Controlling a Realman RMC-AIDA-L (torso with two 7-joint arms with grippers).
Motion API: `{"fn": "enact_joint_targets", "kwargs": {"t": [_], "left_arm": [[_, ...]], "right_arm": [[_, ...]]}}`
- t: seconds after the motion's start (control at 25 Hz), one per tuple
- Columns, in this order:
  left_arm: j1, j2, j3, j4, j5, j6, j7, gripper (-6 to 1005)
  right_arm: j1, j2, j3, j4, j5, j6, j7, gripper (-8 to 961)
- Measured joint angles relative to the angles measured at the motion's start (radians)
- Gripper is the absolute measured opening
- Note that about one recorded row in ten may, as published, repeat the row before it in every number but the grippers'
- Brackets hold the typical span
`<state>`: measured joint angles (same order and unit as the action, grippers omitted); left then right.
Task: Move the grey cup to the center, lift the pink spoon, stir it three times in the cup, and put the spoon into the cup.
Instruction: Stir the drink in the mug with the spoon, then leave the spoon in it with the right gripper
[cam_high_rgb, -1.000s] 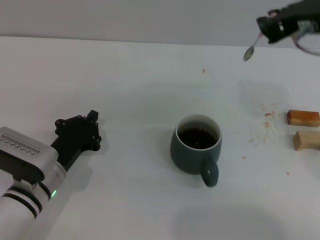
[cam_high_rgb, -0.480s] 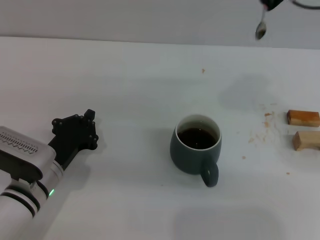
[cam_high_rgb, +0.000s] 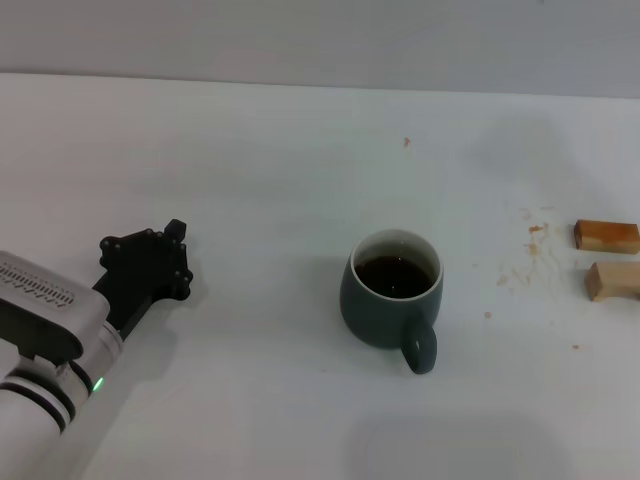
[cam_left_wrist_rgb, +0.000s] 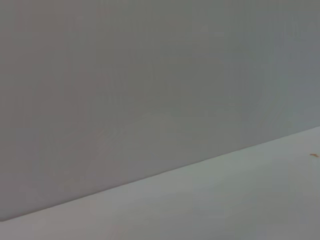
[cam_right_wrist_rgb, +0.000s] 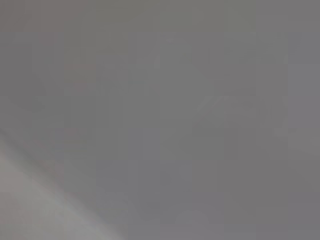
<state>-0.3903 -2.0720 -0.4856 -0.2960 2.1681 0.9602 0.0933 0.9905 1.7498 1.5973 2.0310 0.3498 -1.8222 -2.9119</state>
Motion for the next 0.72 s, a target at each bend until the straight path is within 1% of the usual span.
{"fn": "enact_joint_targets", "kwargs": {"t": [0.12,0.24,0.32,0.4,0.52,0.64,0.72], "left_arm": [[-0.003,0.001,0.003,0.000,0.002,0.003,0.001,-2],[-0.002,0.001,0.006,0.000,0.003,0.006,0.002,-2],[-0.003,0.001,0.007,0.000,0.003,0.004,0.002,-2],[-0.003,0.000,0.007,-0.001,0.003,0.004,0.002,-2],[-0.003,0.000,0.007,-0.001,0.003,0.003,0.002,-2],[-0.002,0.000,0.007,-0.002,0.003,0.002,0.002,-2],[-0.001,0.000,0.007,-0.001,0.003,0.002,0.002,-2]], "right_arm": [[0.005,-0.033,0.112,-0.012,0.006,0.061,0.006,67],[0.015,-0.068,0.205,-0.012,0.051,0.101,0.012,67],[0.023,-0.084,0.262,-0.015,0.098,0.118,0.015,67],[0.023,-0.091,0.330,-0.025,0.176,0.141,0.017,67],[0.003,-0.098,0.427,-0.061,0.297,0.175,0.018,67],[-0.010,-0.111,0.446,-0.075,0.335,0.170,0.019,68],[-0.012,-0.112,0.441,-0.072,0.352,0.140,0.020,68]]}}
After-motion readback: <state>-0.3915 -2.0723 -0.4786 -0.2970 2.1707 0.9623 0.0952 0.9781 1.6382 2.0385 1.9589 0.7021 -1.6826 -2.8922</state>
